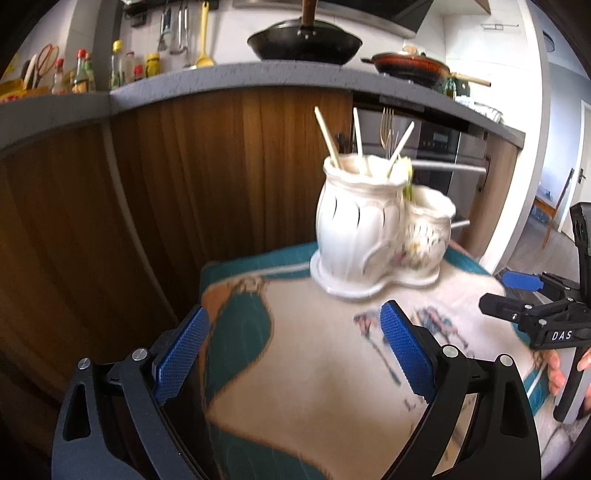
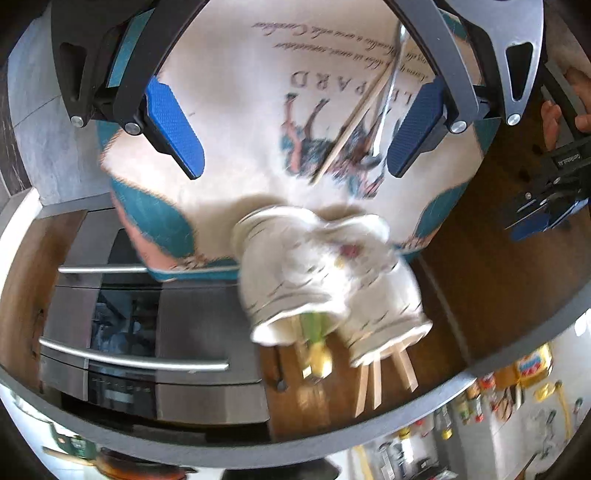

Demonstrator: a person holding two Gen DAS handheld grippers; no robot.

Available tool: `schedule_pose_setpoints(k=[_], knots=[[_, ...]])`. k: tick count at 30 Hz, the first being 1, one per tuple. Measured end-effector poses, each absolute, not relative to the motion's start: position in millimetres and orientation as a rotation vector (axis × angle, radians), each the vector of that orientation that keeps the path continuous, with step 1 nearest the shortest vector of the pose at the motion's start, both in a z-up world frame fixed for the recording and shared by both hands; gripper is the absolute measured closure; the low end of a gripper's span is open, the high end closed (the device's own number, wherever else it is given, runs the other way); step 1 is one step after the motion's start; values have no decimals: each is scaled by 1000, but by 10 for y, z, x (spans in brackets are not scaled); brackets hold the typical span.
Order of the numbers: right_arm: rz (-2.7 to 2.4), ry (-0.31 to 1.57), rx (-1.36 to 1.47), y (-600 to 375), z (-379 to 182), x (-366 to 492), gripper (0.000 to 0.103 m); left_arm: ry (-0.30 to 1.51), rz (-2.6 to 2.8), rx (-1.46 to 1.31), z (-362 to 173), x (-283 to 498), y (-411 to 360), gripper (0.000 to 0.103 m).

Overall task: Organize utensils
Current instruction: 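Withdraw both tools from the holder back over the table, then grasp a silver spoon by its handle with the right tool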

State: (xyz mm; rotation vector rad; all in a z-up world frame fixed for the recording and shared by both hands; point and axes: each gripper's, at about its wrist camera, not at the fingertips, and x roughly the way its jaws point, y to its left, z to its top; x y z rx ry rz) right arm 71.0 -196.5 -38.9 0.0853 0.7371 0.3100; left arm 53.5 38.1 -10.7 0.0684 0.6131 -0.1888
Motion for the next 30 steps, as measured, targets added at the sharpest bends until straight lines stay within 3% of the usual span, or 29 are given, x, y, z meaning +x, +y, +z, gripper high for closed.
schedule_pose_setpoints(k=[16,18,27,30], knots=[[402,849,-105,-1232,-754,703,8,703,-178,22,-449,511,551,9],[412,853,-130,-1159,-776,720,15,704,-175,19,-455,516,575,9],[419,895,-202,-885,-923,805,64,713,-182,3,-502,546,594,9],[412,893,-195,-864,-949,829,68,716,-186,0,-514,548,589,9]])
